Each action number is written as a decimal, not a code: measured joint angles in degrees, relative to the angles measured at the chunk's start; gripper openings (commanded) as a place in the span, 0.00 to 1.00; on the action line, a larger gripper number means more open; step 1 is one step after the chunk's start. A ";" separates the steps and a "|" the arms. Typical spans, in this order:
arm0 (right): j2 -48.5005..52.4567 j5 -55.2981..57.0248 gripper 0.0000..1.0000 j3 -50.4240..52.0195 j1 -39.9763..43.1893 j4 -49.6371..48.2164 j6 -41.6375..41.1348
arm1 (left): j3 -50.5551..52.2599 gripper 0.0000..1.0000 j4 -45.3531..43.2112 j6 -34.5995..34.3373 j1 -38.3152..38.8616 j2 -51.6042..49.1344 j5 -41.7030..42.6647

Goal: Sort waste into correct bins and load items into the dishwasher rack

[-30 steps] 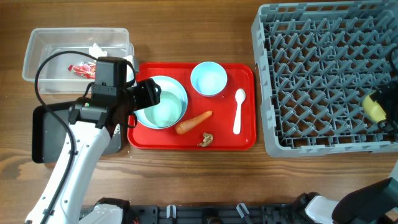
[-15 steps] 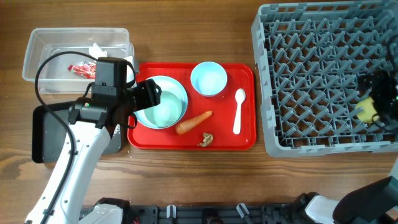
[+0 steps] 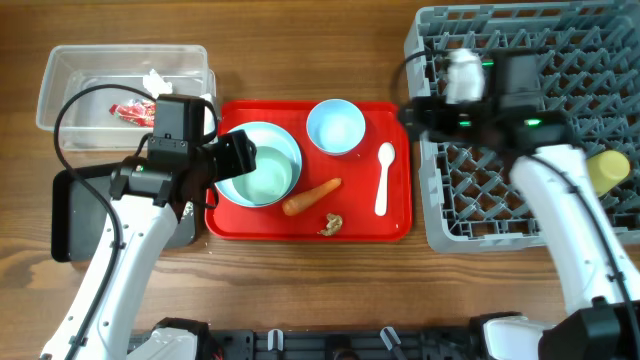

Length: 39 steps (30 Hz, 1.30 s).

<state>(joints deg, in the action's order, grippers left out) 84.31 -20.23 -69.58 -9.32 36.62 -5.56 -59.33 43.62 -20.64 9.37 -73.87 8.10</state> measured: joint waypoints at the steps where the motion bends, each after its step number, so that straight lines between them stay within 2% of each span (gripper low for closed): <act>1: 0.04 4.07 0.91 -0.02 -3.80 -2.56 -0.85 | 0.00 0.75 1.11 0.02 0.00 0.00 -2.01; 3: 0.59 9.42 0.90 -0.07 -8.92 -5.79 -2.43 | 0.00 0.77 2.78 0.04 -0.11 0.00 -4.94; 5: 2.71 13.11 0.81 -0.33 -12.37 -8.48 -4.70 | 0.00 0.80 4.17 -0.04 -1.07 0.00 -6.93; 11: 13.94 17.20 0.67 -0.33 -14.64 -12.46 -11.82 | 0.00 0.84 6.12 -2.62 -6.67 0.00 -8.92; 14: 20.20 17.92 0.45 -0.33 -14.64 -14.19 -15.74 | 0.00 0.84 6.69 -3.21 -8.13 0.00 -9.29; 16: 24.11 18.36 0.24 -0.33 -14.64 -14.80 -19.54 | 0.00 0.85 6.99 -3.48 -8.26 0.00 -9.33; 23: 24.98 18.43 0.20 -0.33 -14.64 -13.79 -21.97 | 0.00 0.85 6.99 -3.67 -8.26 0.00 -9.35; 24: 24.98 18.40 0.17 -0.33 -14.64 -13.49 -22.12 | 0.00 0.85 6.99 -3.67 -8.26 0.00 -9.35; 25: 24.98 18.40 0.08 -0.33 -14.64 -13.27 -22.29 | 0.00 0.85 6.99 -3.67 -8.26 0.00 -9.35; 26: 24.98 18.40 0.05 -0.33 -14.64 -13.22 -22.47 | 0.00 0.85 6.99 -3.67 -8.26 0.00 -9.35; 34: 24.46 18.40 0.04 -0.33 -14.38 -12.68 -22.64 | 0.00 0.85 7.02 -3.67 -8.26 0.00 -9.35; 36: 21.94 18.82 0.04 -0.31 -13.51 -11.58 -21.88 | 0.00 0.85 7.02 -3.67 -8.26 0.00 -9.35; 39: 10.71 22.01 0.04 -0.33 -9.90 -10.97 -18.53 | 0.00 0.85 7.02 -3.67 -8.26 0.00 -9.35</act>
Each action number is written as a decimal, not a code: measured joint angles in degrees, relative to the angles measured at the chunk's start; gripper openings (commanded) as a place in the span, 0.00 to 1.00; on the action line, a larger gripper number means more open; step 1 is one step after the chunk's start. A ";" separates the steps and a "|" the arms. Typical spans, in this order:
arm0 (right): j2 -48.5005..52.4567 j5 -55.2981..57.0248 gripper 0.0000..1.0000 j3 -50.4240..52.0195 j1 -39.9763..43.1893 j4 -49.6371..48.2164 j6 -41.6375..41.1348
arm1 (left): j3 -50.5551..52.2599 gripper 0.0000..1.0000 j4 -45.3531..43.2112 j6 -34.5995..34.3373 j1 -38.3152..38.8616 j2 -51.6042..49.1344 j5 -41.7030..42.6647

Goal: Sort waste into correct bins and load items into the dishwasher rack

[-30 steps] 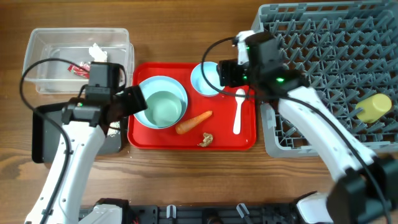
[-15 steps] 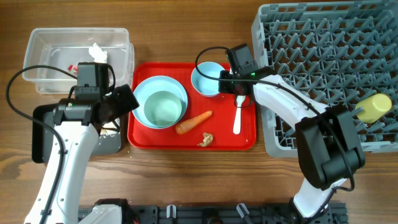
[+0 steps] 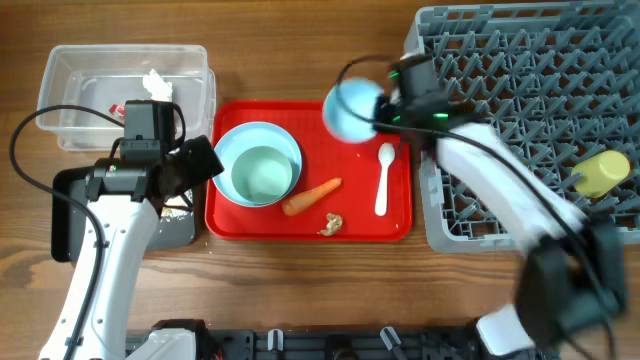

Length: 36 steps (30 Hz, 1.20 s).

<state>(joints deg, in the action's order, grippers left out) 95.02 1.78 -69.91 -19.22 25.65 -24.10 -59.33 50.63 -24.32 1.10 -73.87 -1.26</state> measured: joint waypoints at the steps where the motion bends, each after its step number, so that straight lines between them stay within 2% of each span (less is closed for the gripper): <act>1: -3.89 1.97 0.04 0.00 1.29 -0.02 1.60 | 0.00 0.85 -0.02 0.02 0.00 0.00 0.00; 6: -18.32 17.29 0.04 -0.92 8.79 -3.06 11.13 | 0.00 0.86 -0.02 0.00 0.00 0.00 0.00; 9: -19.82 26.56 0.04 -1.09 14.82 -7.52 19.08 | 0.00 0.86 -0.02 0.00 0.00 0.00 -0.02; 13: -18.36 30.88 0.04 -1.07 23.12 -13.20 27.80 | 0.00 0.86 0.02 0.00 0.00 0.00 0.00; 18: -13.18 33.00 0.05 -1.07 31.01 -19.89 34.53 | 0.00 0.86 0.02 0.00 0.00 0.00 -0.02; 21: -8.52 33.35 0.05 -1.05 34.36 -26.18 41.66 | 0.00 0.85 0.02 0.00 0.00 0.00 0.00; 28: 4.85 40.39 0.07 -0.98 39.93 -48.33 58.75 | 0.00 0.85 0.07 0.00 0.00 0.00 -0.09; 33: 12.55 42.97 0.07 -0.96 43.30 -55.15 67.30 | 0.00 0.85 0.11 0.00 0.00 0.00 -0.22; 36: 15.52 43.52 0.07 -0.96 44.33 -57.20 69.00 | 0.00 0.85 0.15 0.00 0.00 0.00 -0.22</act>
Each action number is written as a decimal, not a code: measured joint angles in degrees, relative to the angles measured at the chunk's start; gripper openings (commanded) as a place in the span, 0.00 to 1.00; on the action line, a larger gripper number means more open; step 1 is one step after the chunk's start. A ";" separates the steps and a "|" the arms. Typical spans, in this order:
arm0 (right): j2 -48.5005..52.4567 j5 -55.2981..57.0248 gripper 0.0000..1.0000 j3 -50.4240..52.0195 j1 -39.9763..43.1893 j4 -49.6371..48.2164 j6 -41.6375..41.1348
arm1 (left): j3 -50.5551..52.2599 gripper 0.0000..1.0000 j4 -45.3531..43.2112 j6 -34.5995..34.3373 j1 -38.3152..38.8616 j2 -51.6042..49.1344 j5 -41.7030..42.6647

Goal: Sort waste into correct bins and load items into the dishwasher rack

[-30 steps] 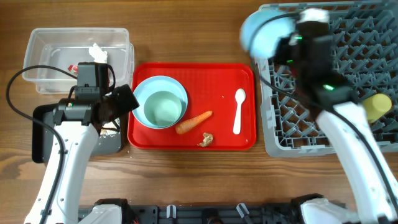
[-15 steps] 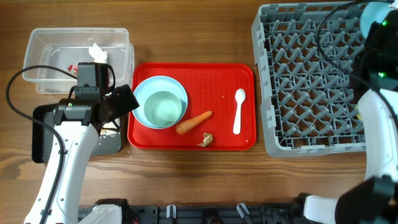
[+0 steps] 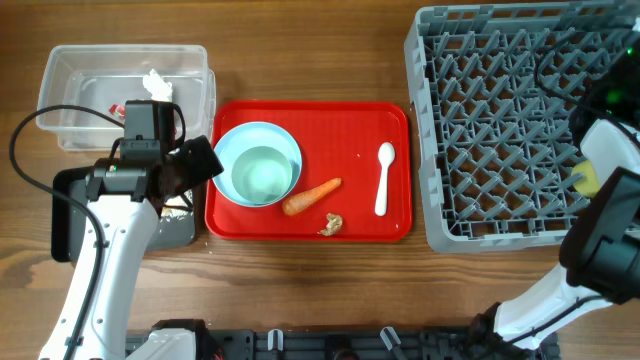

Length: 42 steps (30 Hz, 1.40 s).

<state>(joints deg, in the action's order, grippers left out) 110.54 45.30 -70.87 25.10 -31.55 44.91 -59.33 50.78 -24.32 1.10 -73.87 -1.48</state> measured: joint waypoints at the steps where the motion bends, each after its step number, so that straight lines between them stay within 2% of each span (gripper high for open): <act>1: 0.70 0.00 0.07 0.00 0.13 -0.04 0.22 | 0.00 0.85 -0.02 0.00 0.00 0.00 0.00; 9: 3.28 1.49 0.08 -0.20 -0.02 1.38 0.28 | 0.00 0.85 -0.15 0.00 0.00 0.00 0.00; 13: 3.28 1.86 0.25 -0.22 -1.33 2.36 -0.11 | 0.00 0.85 -0.20 0.00 0.00 0.00 0.00; 18: 3.28 1.75 0.31 -0.22 -5.49 6.62 -0.48 | 0.00 0.85 -0.22 0.00 0.00 0.00 0.00; 21: 3.98 1.42 0.42 -0.22 -7.02 9.97 -0.98 | 0.00 0.85 -0.48 0.00 0.00 0.00 0.00; 23: 4.04 1.33 0.54 -0.20 -7.58 11.89 -2.36 | 0.00 0.85 -0.66 0.00 0.00 0.00 0.00; 27: 4.04 0.76 0.59 -0.22 -8.61 17.38 -6.95 | 0.00 0.85 -0.63 0.00 0.00 0.00 0.00; 31: 2.93 -6.47 0.64 -0.11 -9.60 25.94 -12.76 | 0.00 0.85 -0.63 0.00 0.00 0.00 0.00; 36: -6.58 -19.23 0.72 -0.11 -9.88 34.97 -20.72 | 0.00 0.85 -0.68 0.00 0.00 0.00 0.00; 38: -10.82 -22.51 0.72 -0.11 -10.34 38.32 -23.80 | 0.00 0.85 -0.70 0.00 0.00 0.00 0.00; 42: -20.15 -31.98 0.65 -0.15 -12.44 47.15 -28.85 | 0.00 0.90 -0.68 -0.02 0.00 0.00 0.00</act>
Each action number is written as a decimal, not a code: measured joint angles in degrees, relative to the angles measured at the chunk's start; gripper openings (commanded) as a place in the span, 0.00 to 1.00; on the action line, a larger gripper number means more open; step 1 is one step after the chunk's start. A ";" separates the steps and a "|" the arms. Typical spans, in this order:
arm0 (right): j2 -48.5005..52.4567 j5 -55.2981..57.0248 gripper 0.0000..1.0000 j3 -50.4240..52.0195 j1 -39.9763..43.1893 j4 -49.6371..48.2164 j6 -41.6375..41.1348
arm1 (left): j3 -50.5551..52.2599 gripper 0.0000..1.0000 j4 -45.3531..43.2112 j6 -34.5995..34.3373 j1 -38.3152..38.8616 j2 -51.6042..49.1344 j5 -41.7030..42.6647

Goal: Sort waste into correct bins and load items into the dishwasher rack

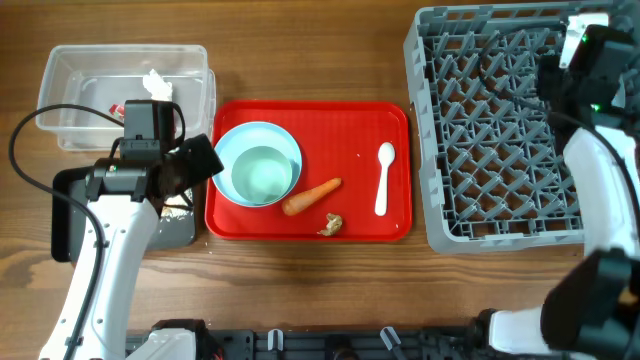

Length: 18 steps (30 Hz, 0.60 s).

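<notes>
On the red tray (pixel 362 215) lie a light blue bowl (pixel 258 166), a carrot (pixel 311 196), a brown food scrap (pixel 331 224) and a white spoon (pixel 384 178). My left gripper (pixel 204 160) hovers at the bowl's left rim and looks open, holding nothing. My right gripper (pixel 554 86) is over the far right part of the grey dishwasher rack (pixel 490 140); its fingers are hidden by the wrist. The small blue cup is not visible anywhere.
A clear bin (pixel 60 75) at the back left holds a red wrapper (pixel 118 108) and a white tissue (pixel 156 82). A black bin (pixel 66 222) lies under my left arm. The right arm covers the rack's right side.
The right arm was at the frame's far right edge beside the rack; its wrist is now over the rack's back right corner. The yellow cup is now hidden. The left arm and tray items are unchanged.
The small blue cup stood on the tray, with my left gripper over the bowl and my right over the rack. Then my right gripper held the cup above the tray and my left had drawn back. After that the cup was out of sight.
</notes>
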<state>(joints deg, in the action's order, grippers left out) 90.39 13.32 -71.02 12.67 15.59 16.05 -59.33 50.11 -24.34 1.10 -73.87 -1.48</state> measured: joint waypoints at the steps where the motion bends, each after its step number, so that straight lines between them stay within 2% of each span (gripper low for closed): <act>1: -2.29 -3.04 0.65 0.00 -1.27 3.52 -1.60 | 0.00 0.91 0.00 0.00 0.00 0.00 0.00; 5: -7.28 -12.04 0.65 -0.07 -7.67 12.92 -7.23 | 0.00 0.94 0.04 0.00 0.00 0.00 -0.02; 10: -7.39 -19.67 0.65 -0.07 -20.11 24.28 -15.87 | 0.00 0.95 -0.02 0.00 0.00 0.00 -0.02; 18: 3.52 -17.68 0.65 -0.04 -34.97 25.81 -28.81 | 0.00 0.96 0.04 0.00 0.00 0.00 -0.02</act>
<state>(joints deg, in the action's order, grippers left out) 93.91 -4.36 -71.07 -22.31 41.41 -12.75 -59.33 50.15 -24.34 1.10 -73.87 -1.50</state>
